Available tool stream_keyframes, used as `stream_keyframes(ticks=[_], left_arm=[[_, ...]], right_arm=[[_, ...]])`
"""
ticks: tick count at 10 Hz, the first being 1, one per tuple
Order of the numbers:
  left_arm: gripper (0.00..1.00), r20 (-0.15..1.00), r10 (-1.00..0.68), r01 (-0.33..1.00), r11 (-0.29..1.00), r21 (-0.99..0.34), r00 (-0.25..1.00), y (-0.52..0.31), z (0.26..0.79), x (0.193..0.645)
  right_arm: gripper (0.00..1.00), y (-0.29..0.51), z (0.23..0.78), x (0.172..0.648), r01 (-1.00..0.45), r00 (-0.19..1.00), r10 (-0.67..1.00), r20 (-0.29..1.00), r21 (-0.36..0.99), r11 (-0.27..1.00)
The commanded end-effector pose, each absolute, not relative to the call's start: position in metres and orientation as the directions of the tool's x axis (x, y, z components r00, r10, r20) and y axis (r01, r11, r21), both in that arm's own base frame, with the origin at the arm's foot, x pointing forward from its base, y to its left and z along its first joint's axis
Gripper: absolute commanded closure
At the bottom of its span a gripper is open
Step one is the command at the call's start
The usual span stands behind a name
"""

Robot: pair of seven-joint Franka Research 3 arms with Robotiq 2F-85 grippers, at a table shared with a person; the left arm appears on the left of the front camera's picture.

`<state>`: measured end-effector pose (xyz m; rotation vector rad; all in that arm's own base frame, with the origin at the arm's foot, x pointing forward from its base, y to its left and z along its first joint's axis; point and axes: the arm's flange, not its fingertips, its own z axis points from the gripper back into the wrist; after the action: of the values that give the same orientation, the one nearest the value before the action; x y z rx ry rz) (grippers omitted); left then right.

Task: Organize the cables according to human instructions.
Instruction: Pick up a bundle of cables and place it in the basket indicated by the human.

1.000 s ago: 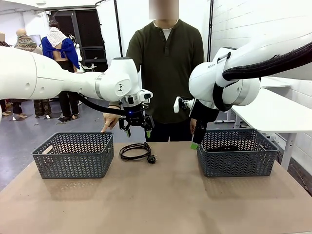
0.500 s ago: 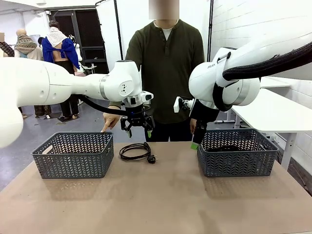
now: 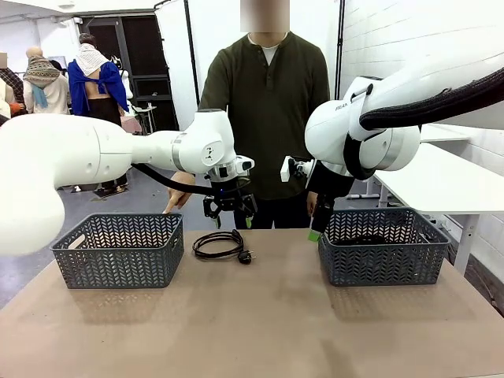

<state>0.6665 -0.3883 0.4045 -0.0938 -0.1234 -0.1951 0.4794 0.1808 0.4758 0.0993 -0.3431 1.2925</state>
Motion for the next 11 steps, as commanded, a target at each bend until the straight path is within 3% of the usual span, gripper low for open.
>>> stream_keyframes(ticks=[1, 11], left_arm=[[0.0, 0.132, -0.214, 0.224, 0.972, -0.071, 0.968, -0.398, 0.407, 0.686], [0.0, 0.128, -0.196, 0.208, 0.975, -0.083, 0.972, -0.39, 0.394, 0.672]], right_arm=[[0.0, 0.181, 0.475, 0.479, -0.951, 0.239, 0.922, 0.305, -0.12, 0.286], [0.0, 0.181, 0.475, 0.479, -0.951, 0.239, 0.922, 0.305, -0.12, 0.286]])
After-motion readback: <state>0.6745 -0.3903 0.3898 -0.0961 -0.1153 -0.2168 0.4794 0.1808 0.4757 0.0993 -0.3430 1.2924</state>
